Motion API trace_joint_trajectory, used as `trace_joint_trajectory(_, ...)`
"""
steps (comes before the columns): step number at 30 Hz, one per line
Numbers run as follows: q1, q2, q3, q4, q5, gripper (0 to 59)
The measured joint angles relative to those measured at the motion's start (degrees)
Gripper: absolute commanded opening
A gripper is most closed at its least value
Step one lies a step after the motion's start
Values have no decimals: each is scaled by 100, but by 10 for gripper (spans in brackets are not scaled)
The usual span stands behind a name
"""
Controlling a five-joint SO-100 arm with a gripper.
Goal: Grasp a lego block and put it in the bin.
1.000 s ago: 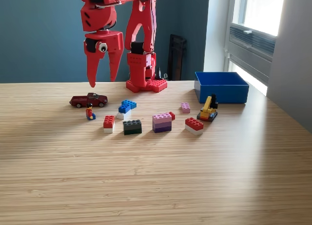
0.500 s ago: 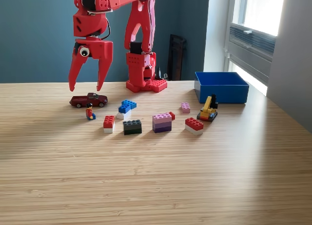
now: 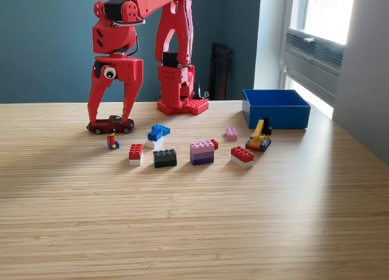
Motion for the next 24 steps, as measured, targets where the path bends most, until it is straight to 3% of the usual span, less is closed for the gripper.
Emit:
trace_joint_trajectory(8, -53, -1063, -264, 0, 0, 253)
trace_joint_trajectory(24, 44, -1784, -879, -9, 0, 238)
